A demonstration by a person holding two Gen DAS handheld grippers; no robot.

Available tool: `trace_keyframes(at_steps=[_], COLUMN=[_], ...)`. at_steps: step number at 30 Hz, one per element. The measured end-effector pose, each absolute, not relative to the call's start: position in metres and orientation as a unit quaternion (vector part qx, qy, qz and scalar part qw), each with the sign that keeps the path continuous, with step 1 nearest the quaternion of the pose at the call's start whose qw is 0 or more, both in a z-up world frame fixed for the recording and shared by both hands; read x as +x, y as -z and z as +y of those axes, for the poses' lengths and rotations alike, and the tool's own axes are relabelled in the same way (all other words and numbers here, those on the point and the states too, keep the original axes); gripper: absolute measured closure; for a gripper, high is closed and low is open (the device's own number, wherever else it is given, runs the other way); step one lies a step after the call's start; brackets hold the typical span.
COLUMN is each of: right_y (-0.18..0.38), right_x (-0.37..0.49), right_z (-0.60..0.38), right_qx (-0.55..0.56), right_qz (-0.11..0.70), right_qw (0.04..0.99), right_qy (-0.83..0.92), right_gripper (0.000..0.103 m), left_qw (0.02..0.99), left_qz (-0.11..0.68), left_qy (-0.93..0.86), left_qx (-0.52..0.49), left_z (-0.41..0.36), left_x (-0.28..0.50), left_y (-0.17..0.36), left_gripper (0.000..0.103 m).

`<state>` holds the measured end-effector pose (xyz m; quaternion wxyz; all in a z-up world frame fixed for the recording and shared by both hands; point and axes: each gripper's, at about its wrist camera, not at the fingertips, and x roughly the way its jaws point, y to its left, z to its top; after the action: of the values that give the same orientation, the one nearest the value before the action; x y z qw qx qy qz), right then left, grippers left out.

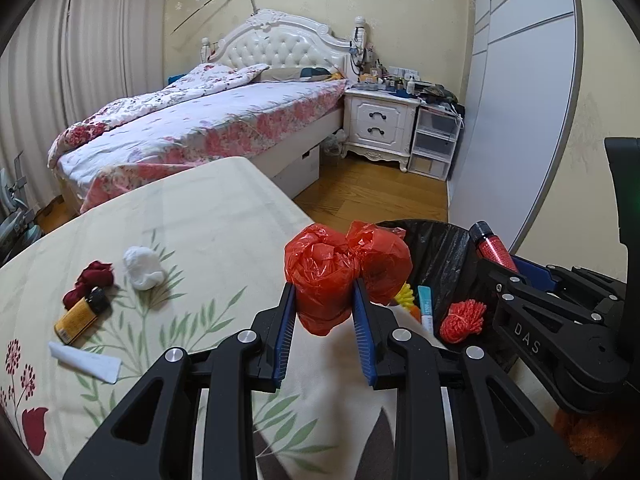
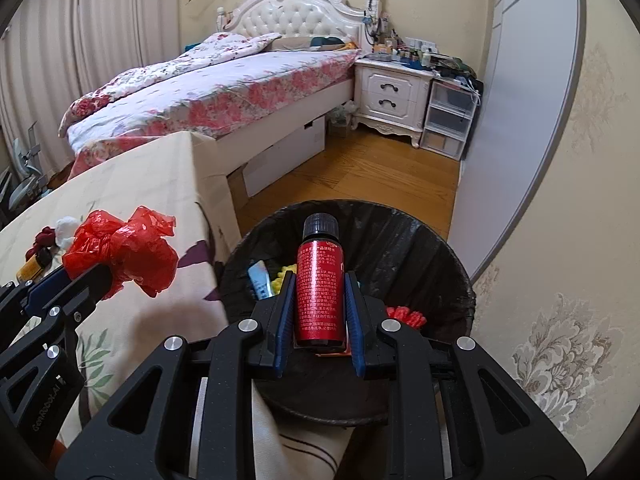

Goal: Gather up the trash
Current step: 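Carry the bottle and bag over the black bin and open both grippers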

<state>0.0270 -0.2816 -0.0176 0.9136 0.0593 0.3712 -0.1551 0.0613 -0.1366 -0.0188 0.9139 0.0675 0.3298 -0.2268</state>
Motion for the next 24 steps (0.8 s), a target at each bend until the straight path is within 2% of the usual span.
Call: trace_keyframes(at_steps=[24], right_y=[0.041], right_x=[0.05], right_z=[-0.331], right_qx=[0.093], right_qz=[0.382], right_qw=[0.898], right_qy=[0.198], right_gripper=[0.08], left_qw=[0.901], left_qz=[0.344], left_qy=[0.245], left_qx=[0.096], left_z=[-0.195], left_x=[0.1], left_y=[0.032], left_gripper=[0.074])
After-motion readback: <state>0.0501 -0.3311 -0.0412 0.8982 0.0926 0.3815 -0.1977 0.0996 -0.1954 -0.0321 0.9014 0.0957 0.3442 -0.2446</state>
